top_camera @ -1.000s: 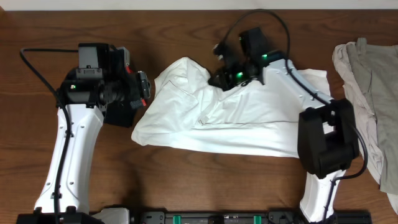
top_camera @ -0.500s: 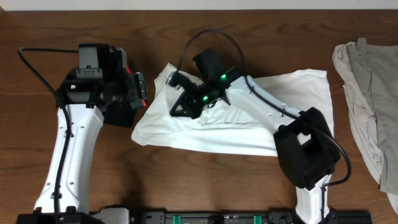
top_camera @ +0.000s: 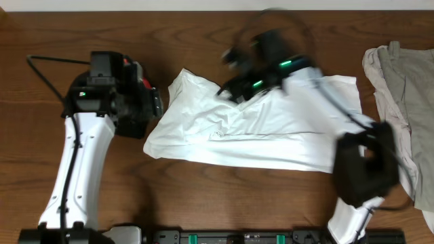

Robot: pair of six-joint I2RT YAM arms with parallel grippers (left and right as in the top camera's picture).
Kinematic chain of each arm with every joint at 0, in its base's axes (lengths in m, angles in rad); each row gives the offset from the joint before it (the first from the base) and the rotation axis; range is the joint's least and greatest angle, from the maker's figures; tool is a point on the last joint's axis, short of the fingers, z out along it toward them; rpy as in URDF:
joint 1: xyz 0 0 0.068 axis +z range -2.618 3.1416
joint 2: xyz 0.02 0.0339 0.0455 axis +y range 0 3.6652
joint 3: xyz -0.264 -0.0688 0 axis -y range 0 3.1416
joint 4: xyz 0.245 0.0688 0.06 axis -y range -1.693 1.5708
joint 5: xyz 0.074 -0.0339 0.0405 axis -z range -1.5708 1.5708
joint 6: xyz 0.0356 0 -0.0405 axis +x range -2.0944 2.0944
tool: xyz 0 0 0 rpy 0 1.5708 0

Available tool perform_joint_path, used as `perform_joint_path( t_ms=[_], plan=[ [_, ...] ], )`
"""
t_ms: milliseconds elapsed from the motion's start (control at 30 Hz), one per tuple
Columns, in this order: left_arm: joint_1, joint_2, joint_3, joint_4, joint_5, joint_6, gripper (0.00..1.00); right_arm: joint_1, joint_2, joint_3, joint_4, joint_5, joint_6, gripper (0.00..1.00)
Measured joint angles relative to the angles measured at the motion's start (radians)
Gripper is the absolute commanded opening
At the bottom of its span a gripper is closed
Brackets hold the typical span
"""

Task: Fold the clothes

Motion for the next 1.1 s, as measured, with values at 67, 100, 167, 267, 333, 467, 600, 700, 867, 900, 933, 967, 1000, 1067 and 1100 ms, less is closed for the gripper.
perform_joint_path(
  t_ms=[67,100,167,267,333,467,600,700,867,900,933,967,1000,1067,1100],
  plan=[
    [-0.026,0.032,-0.028,0.0,0.024,0.0,0.81,-0.082,-0.052,0.001,-0.031,0.013,0.026,0.74],
    [-0.04,0.053,-0.042,-0.001,0.03,-0.001,0.81,-0.125,-0.079,0.001,-0.055,0.02,0.041,0.74],
    [-0.072,0.113,-0.074,0.004,0.044,-0.005,0.81,-0.198,-0.119,0.003,-0.109,0.031,0.068,0.74],
    [-0.112,0.197,-0.113,0.024,0.056,-0.013,0.72,-0.295,-0.146,0.006,-0.199,0.047,0.093,0.73],
    [-0.135,0.258,-0.124,0.046,0.058,-0.026,0.64,-0.345,-0.146,0.006,-0.249,0.056,0.103,0.73],
    [-0.158,0.346,-0.125,0.111,0.081,-0.032,0.61,-0.418,-0.145,0.006,-0.315,0.075,0.112,0.71],
    [-0.164,0.392,-0.125,0.144,0.107,-0.035,0.6,-0.459,-0.145,0.006,-0.343,0.1,0.115,0.7],
    [-0.167,0.411,-0.125,0.156,0.118,-0.041,0.54,-0.467,-0.145,0.006,-0.35,0.118,0.115,0.7],
    [-0.183,0.424,-0.125,0.183,0.132,-0.06,0.36,-0.467,-0.145,0.006,-0.35,0.132,0.115,0.69],
    [-0.186,0.425,-0.125,0.186,0.134,-0.062,0.35,-0.467,-0.145,0.006,-0.35,0.133,0.115,0.7],
    [-0.188,0.427,-0.125,0.187,0.136,-0.063,0.32,-0.467,-0.145,0.006,-0.35,0.133,0.115,0.69],
    [-0.19,0.427,-0.125,0.188,0.137,-0.065,0.31,-0.467,-0.145,0.006,-0.35,0.134,0.115,0.7],
    [-0.19,0.428,-0.125,0.188,0.139,-0.066,0.29,-0.467,-0.145,0.006,-0.35,0.136,0.115,0.7],
    [-0.191,0.429,-0.125,0.187,0.142,-0.069,0.28,-0.467,-0.145,0.006,-0.35,0.138,0.115,0.7],
    [-0.191,0.43,-0.125,0.184,0.144,-0.069,0.29,-0.467,-0.145,0.006,-0.351,0.142,0.115,0.69]
  ],
)
